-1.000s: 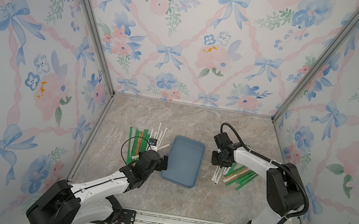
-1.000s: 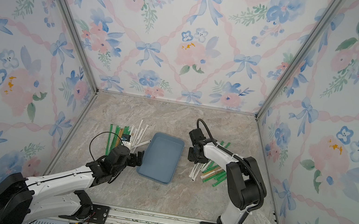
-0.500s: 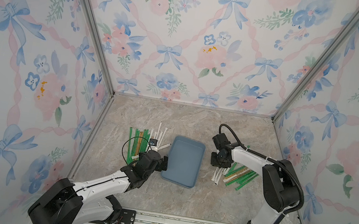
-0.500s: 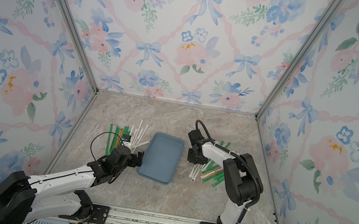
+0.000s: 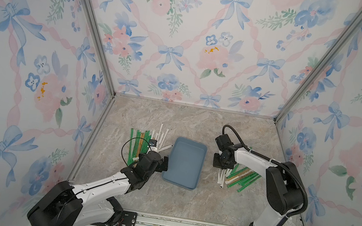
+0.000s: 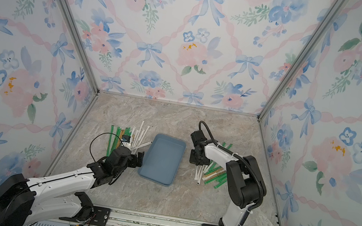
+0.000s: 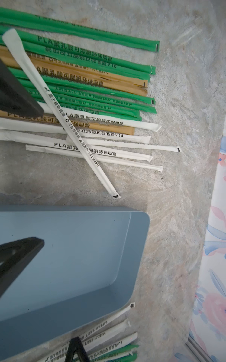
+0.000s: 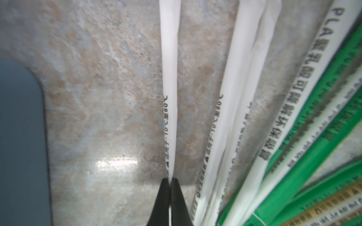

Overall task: Put the straws into the storage box
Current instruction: Pick up the straw from the center of the board, then place the straw in the storage box.

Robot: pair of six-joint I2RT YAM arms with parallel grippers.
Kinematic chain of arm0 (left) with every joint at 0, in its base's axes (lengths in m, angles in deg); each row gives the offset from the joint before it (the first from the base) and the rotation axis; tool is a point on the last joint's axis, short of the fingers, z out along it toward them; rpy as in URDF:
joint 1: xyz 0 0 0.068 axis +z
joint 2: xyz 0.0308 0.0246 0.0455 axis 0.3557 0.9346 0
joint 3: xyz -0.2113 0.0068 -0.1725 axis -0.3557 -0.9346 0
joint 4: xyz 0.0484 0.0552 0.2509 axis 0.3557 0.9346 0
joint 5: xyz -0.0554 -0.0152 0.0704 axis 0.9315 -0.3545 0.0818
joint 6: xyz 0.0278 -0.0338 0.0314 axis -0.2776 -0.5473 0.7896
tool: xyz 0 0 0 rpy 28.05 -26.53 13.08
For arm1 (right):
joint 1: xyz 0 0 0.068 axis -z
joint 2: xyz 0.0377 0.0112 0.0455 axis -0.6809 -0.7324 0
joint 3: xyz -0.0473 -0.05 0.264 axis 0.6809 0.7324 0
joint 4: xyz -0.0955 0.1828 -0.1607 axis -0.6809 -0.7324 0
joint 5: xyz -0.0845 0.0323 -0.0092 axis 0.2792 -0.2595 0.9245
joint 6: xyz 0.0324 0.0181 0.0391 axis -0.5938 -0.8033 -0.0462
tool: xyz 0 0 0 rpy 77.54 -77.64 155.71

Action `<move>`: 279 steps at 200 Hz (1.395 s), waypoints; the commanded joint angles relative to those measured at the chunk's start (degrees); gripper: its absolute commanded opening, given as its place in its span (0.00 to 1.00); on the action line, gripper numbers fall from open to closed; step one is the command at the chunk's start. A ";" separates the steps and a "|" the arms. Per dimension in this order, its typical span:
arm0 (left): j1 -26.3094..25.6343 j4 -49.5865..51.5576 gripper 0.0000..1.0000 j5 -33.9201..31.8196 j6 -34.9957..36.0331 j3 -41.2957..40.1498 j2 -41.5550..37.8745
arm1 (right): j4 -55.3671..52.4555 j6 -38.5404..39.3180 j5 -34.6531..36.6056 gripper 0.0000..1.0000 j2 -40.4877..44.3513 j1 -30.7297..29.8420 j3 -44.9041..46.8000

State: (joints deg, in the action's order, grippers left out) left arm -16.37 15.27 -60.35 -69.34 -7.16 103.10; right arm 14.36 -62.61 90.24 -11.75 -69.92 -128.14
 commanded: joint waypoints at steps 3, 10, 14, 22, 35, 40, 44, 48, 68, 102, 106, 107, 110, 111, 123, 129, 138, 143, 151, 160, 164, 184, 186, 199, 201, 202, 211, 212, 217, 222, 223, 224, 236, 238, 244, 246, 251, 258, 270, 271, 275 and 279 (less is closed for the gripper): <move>1.37 1.37 0.98 0.58 -0.26 0.51 -0.90 | -2.74 -0.85 -0.29 0.03 7.35 -0.61 -0.96; 1.83 1.39 0.98 1.19 -0.07 0.61 -0.93 | -3.10 -1.13 -0.26 0.03 9.59 -1.26 -1.19; 2.07 1.40 0.98 1.61 0.10 0.73 -0.85 | -3.32 -1.27 -0.10 0.02 10.53 -1.69 -1.45; 2.40 1.39 0.98 2.26 0.48 0.92 -0.73 | -3.97 -1.63 0.25 0.02 12.23 -2.59 -1.79; 2.99 1.45 0.98 2.95 0.93 1.31 -0.54 | -4.50 -3.03 0.24 0.02 14.53 -3.91 -2.25; 3.25 1.53 0.98 3.02 0.95 1.34 -0.29 | -4.35 -3.99 -0.43 0.02 15.33 -4.42 -2.27; 3.48 1.54 0.98 3.10 0.93 1.40 -0.14 | -3.95 -4.83 -1.13 0.01 15.82 -4.89 -2.13; 3.74 1.61 0.98 3.33 0.94 1.52 -0.01 | -3.40 -5.66 -2.09 0.01 16.27 -5.51 -2.00; 5.50 1.88 0.98 4.53 1.19 2.31 1.50 | 0.03 -11.05 -6.25 0.01 16.16 -10.00 -1.56; 8.63 5.11 0.97 4.93 5.70 7.32 6.87 | 10.10 -20.02 -10.71 0.02 10.25 -17.22 -1.25; 8.76 5.65 0.96 4.69 6.30 8.08 7.64 | 11.37 -20.94 -11.28 0.02 9.29 -17.63 -1.10; 8.79 5.79 0.96 4.58 6.51 8.28 7.82 | 11.59 -21.16 -11.39 0.02 8.96 -17.68 -1.11; 8.81 6.24 0.95 4.29 6.99 8.83 8.43 | 12.21 -21.68 -11.70 0.02 8.31 -17.98 -1.12; 8.82 6.40 0.95 4.24 7.25 9.05 8.66 | 12.36 -21.80 -11.69 0.02 7.99 -17.99 -1.16; 9.00 7.76 0.91 3.77 9.74 10.75 10.83 | 13.48 -23.35 -12.05 0.02 4.97 -18.44 -1.58; 8.94 8.26 0.91 3.48 10.50 11.30 11.68 | 14.34 -23.92 -12.50 0.02 4.00 -18.52 -1.59; 9.10 8.62 0.87 3.22 11.21 11.73 12.56 | 15.13 -24.60 -13.29 0.02 2.85 -18.78 -1.71; 9.04 8.59 0.85 3.29 11.46 11.57 12.73 | 14.93 -24.79 -13.50 0.02 2.36 -18.90 -1.88; 9.23 8.59 0.81 3.25 11.57 11.36 12.76 | 14.02 -24.73 -13.31 0.01 1.90 -19.09 -2.20; 9.33 8.58 0.77 3.36 11.93 11.12 12.75 | 12.79 -24.57 -12.41 0.01 1.78 -19.14 -2.31; 9.42 8.48 0.76 3.40 12.17 11.12 12.67 | 12.42 -24.56 -12.03 0.01 1.78 -19.14 -2.20; 9.54 8.51 0.77 3.65 14.73 11.43 13.14 | 10.92 -24.95 -11.59 0.02 1.20 -18.88 -2.08; 9.59 8.58 0.77 3.80 15.03 11.50 13.29 | 10.75 -24.94 -11.62 0.02 1.06 -18.88 -2.19; 9.58 8.63 0.77 4.39 16.74 12.16 14.01 | 9.34 -24.61 -11.30 0.06 -0.03 -18.79 -3.12; 9.54 8.61 0.77 4.44 16.88 12.28 14.12 | 8.97 -24.52 -11.19 0.07 -0.19 -18.79 -3.38; 9.62 8.61 0.77 4.41 16.99 12.31 14.19 | 8.81 -24.49 -11.18 0.08 -0.26 -18.79 -3.48; 9.60 8.55 0.76 4.61 17.49 12.69 14.64 | 7.34 -23.96 -10.39 0.15 -0.88 -18.70 -4.56; 9.61 8.56 0.76 4.62 17.56 12.78 14.75 | 7.07 -23.86 -10.33 0.17 -0.91 -18.75 -4.64; 9.60 8.53 0.75 5.07 18.18 13.00 15.05 | 6.22 -23.54 -9.93 0.22 -1.03 -18.73 -5.08; 9.68 8.60 0.74 5.45 18.86 13.24 15.36 | 5.36 -23.27 -9.29 0.28 -0.99 -18.76 -5.37; 9.65 8.59 0.74 5.49 19.03 13.28 15.46 | 5.20 -23.21 -9.13 0.29 -0.97 -18.73 -5.40; 9.63 8.58 0.74 5.54 19.21 13.30 15.56 | 5.03 -23.17 -9.00 0.30 -0.96 -18.71 -5.50; 9.69 8.58 0.72 5.88 20.97 13.68 16.26 | 3.58 -23.14 -7.73 0.42 -0.14 -18.38 -5.28; 9.70 8.60 0.71 5.89 21.23 13.71 16.42 | 3.42 -23.17 -7.55 0.44 0.02 -18.29 -5.15; 9.72 8.60 0.70 5.87 22.08 13.93 16.83 | 3.32 -22.94 -7.11 0.51 0.84 -18.17 -4.70; 9.71 8.63 0.69 5.82 22.28 14.08 16.92 | 3.27 -22.89 -7.00 0.53 1.24 -18.17 -4.58; 9.82 8.58 0.68 5.79 22.72 14.29 17.27 | 3.01 -22.81 -6.42 0.56 2.08 -18.22 -4.18; 10.00 8.60 0.66 5.75 23.28 14.68 17.71 | 2.37 -22.62 -5.55 0.56 3.40 -18.19 -3.90; 10.48 8.49 0.64 5.29 23.90 15.37 18.62 | 0.87 -22.03 -3.86 0.55 5.77 -18.19 -3.67; 10.49 8.53 0.64 5.31 23.97 15.39 18.67 | 0.76 -21.97 -3.73 0.55 5.93 -18.18 -3.67; 10.71 8.49 0.63 5.26 24.19 15.70 19.04 | 0.09 -21.72 -3.07 0.54 6.46 -18.09 -3.59; 11.10 8.50 0.63 5.44 24.57 16.05 19.48 | -0.58 -21.46 -2.31 0.53 6.51 -18.08 -3.58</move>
State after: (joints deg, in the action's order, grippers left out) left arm -6.63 22.81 -55.14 -48.36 6.55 120.84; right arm 19.21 -85.62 83.09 -10.11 -88.36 -131.79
